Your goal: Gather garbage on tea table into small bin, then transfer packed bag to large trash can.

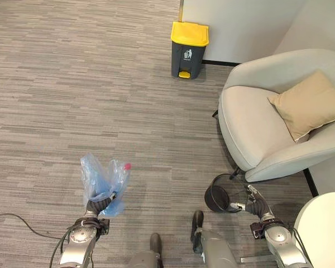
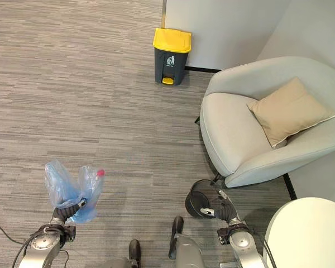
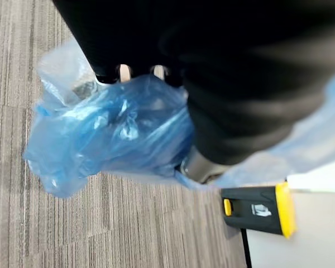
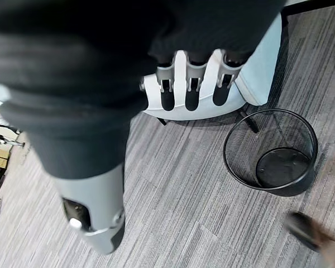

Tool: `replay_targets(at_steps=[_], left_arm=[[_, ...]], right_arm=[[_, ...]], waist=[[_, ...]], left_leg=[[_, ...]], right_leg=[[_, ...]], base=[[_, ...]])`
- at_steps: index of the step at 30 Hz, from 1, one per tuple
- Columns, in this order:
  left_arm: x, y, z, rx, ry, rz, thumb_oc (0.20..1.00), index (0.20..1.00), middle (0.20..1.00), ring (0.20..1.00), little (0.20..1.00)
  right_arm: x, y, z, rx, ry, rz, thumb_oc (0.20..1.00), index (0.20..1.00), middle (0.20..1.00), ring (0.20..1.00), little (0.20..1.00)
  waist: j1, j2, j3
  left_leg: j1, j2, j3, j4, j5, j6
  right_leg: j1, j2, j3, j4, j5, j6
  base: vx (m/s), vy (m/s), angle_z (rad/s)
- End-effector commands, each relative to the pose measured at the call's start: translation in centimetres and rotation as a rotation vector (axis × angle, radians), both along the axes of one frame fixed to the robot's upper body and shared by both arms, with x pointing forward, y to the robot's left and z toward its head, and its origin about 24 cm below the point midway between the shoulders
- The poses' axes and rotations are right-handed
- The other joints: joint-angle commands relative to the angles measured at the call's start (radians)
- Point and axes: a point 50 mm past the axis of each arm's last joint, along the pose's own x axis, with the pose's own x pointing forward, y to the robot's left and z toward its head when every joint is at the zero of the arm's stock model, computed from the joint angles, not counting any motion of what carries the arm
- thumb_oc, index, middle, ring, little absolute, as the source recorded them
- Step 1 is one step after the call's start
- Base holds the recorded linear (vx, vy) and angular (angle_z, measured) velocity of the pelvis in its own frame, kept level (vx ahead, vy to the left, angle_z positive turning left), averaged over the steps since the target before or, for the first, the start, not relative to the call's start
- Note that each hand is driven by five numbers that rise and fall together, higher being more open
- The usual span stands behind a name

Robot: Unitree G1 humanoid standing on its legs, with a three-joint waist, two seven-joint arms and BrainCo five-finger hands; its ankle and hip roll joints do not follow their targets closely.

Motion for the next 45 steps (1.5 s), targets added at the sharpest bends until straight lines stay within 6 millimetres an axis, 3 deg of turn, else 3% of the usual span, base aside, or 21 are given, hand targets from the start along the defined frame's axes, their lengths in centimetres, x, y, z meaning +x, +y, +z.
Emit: replay_targets(at_steps=[1, 4, 6, 9, 10, 11, 16, 19, 21, 23, 25, 27, 30, 33, 38, 42, 43, 45], left_arm=[[1.4, -0.2, 2.3, 0.054, -0.118, -0.069, 0.200, 0.200, 0.200, 0.200, 0.200], [1.3, -0.5, 2.1, 0.051, -0.114, -0.077, 0.200, 0.200, 0.200, 0.200, 0.200], [0.9, -0.8, 1.9, 0.039, -0.106, -0.081, 0.200, 0.200, 0.200, 0.200, 0.200], [0.7, -1.0, 1.7, 0.024, -0.101, -0.091, 0.200, 0.200, 0.200, 0.200, 0.200], [0.7, -1.2, 1.7, 0.009, -0.109, -0.085, 0.200, 0.200, 0.200, 0.200, 0.200], [0.9, -1.3, 1.7, 0.001, -0.110, -0.082, 0.200, 0.200, 0.200, 0.200, 0.200], [1.3, -1.8, 1.6, -0.005, -0.116, -0.089, 0.200, 0.200, 0.200, 0.200, 0.200], [1.6, -1.8, 1.9, 0.003, -0.127, -0.093, 0.200, 0.200, 0.200, 0.200, 0.200], [1.6, -1.7, 1.9, 0.004, -0.127, -0.093, 0.200, 0.200, 0.200, 0.200, 0.200], [1.6, -1.7, 2.0, 0.012, -0.126, -0.098, 0.200, 0.200, 0.200, 0.200, 0.200], [1.5, -1.7, 2.0, 0.010, -0.126, -0.095, 0.200, 0.200, 0.200, 0.200, 0.200], [1.0, -1.6, 1.8, 0.011, -0.115, -0.094, 0.200, 0.200, 0.200, 0.200, 0.200], [0.7, -1.4, 1.7, 0.013, -0.108, -0.088, 0.200, 0.200, 0.200, 0.200, 0.200], [0.7, -0.8, 2.0, 0.042, -0.103, -0.092, 0.200, 0.200, 0.200, 0.200, 0.200], [1.1, 0.0, 2.7, 0.069, -0.123, -0.080, 0.200, 0.200, 0.200, 0.200, 0.200], [1.4, 0.0, 3.0, 0.061, -0.144, -0.064, 0.200, 0.200, 0.200, 0.200, 0.200], [1.4, 0.2, 3.1, 0.057, -0.148, -0.055, 0.200, 0.200, 0.200, 0.200, 0.200], [1.3, 0.2, 3.0, 0.050, -0.147, -0.047, 0.200, 0.200, 0.200, 0.200, 0.200]], right_arm=[[0.8, -0.9, 1.3, -0.022, -0.072, -0.014, 1.000, 1.000, 1.000, 1.000, 1.000], [0.2, -1.1, 0.9, -0.024, -0.051, -0.019, 1.000, 1.000, 1.000, 1.000, 1.000], [-0.3, -1.5, 0.6, -0.038, -0.036, -0.019, 1.000, 1.000, 1.000, 1.000, 1.000], [-0.5, -1.7, 0.6, -0.043, -0.030, -0.017, 1.000, 1.000, 1.000, 1.000, 1.000], [-0.4, -2.0, 0.7, -0.053, -0.031, -0.020, 1.000, 1.000, 1.000, 1.000, 1.000], [-0.4, -2.2, 0.7, -0.062, -0.027, -0.020, 1.000, 1.000, 1.000, 1.000, 1.000], [0.2, -2.6, 1.2, -0.078, -0.048, -0.022, 1.000, 1.000, 1.000, 1.000, 1.000], [0.2, -2.8, 1.2, -0.073, -0.048, -0.043, 1.000, 1.000, 1.000, 1.000, 1.000], [0.1, -2.8, 1.0, -0.071, -0.043, -0.048, 1.000, 1.000, 1.000, 1.000, 1.000], [-0.2, -2.7, 0.6, -0.060, -0.030, -0.069, 1.000, 1.000, 1.000, 1.000, 1.000], [-0.2, -2.6, 0.4, -0.055, -0.026, -0.077, 1.000, 1.000, 1.000, 1.000, 1.000], [-0.3, -2.4, 0.2, -0.057, -0.018, -0.070, 1.000, 1.000, 1.000, 1.000, 1.000], [-0.3, -2.1, 0.0, -0.052, -0.012, -0.065, 1.000, 1.000, 1.000, 1.000, 1.000], [0.1, -1.2, 0.0, -0.029, -0.016, -0.044, 1.000, 1.000, 1.000, 1.000, 1.000], [0.9, -0.5, 0.3, -0.002, -0.036, -0.032, 1.000, 1.000, 1.000, 1.000, 1.000], [1.5, -0.3, 0.7, 0.003, -0.053, -0.028, 1.000, 1.000, 1.000, 1.000, 1.000], [1.9, -0.4, 1.0, -0.003, -0.066, -0.023, 1.000, 1.000, 1.000, 1.000, 1.000], [2.1, -0.3, 1.2, -0.007, -0.071, -0.012, 1.000, 1.000, 1.000, 1.000, 1.000]], waist=[[-0.027, 0.007, -0.004], [-0.046, 0.015, -0.020], [-0.063, 0.025, -0.048], [-0.074, 0.039, -0.070], [-0.073, 0.038, -0.075], [-0.071, 0.033, -0.073], [-0.039, 0.011, -0.050], [-0.025, 0.002, -0.038], [-0.018, 0.002, -0.036], [0.003, 0.012, -0.031], [0.018, 0.018, -0.030], [0.031, 0.024, -0.039], [0.037, 0.017, -0.052], [0.046, -0.002, -0.065], [0.046, 0.000, -0.060], [0.036, 0.019, -0.046], [0.036, 0.022, -0.034], [0.033, 0.024, -0.021]], left_leg=[[0.069, -0.027, -0.017, 0.080, -0.187, -0.093], [0.142, -0.016, -0.050, 0.070, -0.238, -0.110], [0.159, 0.008, -0.054, 0.100, -0.245, -0.134], [0.115, 0.071, -0.034, 0.244, -0.154, -0.186], [0.074, 0.093, -0.023, 0.346, -0.087, -0.200], [0.046, 0.101, -0.016, 0.382, -0.061, -0.199], [-0.102, 0.079, -0.006, 0.322, -0.142, -0.159], [-0.203, 0.062, -0.001, 0.270, -0.062, -0.169], [-0.221, 0.057, 0.002, 0.251, -0.041, -0.171], [-0.282, 0.049, 0.013, 0.175, 0.051, -0.181], [-0.303, 0.044, 0.014, 0.127, 0.095, -0.188], [-0.266, 0.043, 0.001, 0.077, 0.083, -0.177], [-0.271, 0.035, -0.011, 0.106, 0.079, -0.164], [-0.241, 0.020, 0.007, 0.134, 0.022, -0.124], [-0.197, 0.001, 0.017, 0.138, -0.035, -0.078], [-0.125, 0.002, 0.014, 0.098, -0.067, -0.074], [-0.082, 0.008, 0.028, 0.087, -0.091, -0.077], [-0.018, 0.010, 0.030, 0.077, -0.134, -0.086]], right_leg=[[0.042, 0.012, -0.013, -0.037, 0.041, 0.030], [0.031, 0.021, -0.008, -0.019, 0.038, 0.031], [0.053, 0.029, 0.019, 0.000, 0.035, 0.005], [0.106, 0.052, 0.003, -0.014, 0.011, -0.023], [0.149, 0.077, 0.000, -0.032, -0.015, -0.048], [0.170, 0.079, 0.000, -0.037, -0.034, -0.058], [0.243, 0.077, 0.030, -0.048, -0.089, -0.063], [0.283, 0.084, 0.041, -0.069, -0.099, -0.068], [0.297, 0.090, 0.050, -0.078, -0.102, -0.069], [0.353, 0.115, 0.066, -0.112, -0.118, -0.070], [0.389, 0.128, 0.081, -0.123, -0.135, -0.069], [0.429, 0.130, 0.105, -0.117, -0.169, -0.062], [0.442, 0.113, 0.116, -0.098, -0.181, -0.056], [0.428, 0.078, 0.151, 0.004, -0.196, -0.030], [0.334, 0.055, 0.178, 0.190, -0.128, 0.003], [0.215, 0.061, 0.126, 0.200, -0.115, -0.011], [0.158, 0.032, 0.044, 0.151, -0.091, -0.014], [0.119, 0.012, -0.028, 0.091, -0.075, -0.001]], base=[[0.33, -0.093, 0.04], [0.44, -0.157, 0.37], [0.47, -0.217, 0.71], [0.34, -0.250, 0.19], [0.32, -0.234, 0.12], [0.34, -0.212, -0.04], [0.21, -0.054, -0.31], [0.16, -0.023, -0.15], [0.14, -0.001, -0.30], [0.36, 0.047, -0.36], [0.39, 0.105, -0.11], [0.38, 0.154, -0.16], [0.32, 0.152, -0.34], [0.33, 0.199, -0.15], [0.22, 0.131, -0.16], [0.26, 0.056, -0.17], [0.38, -0.006, -0.09], [0.36, -0.032, -0.23]])
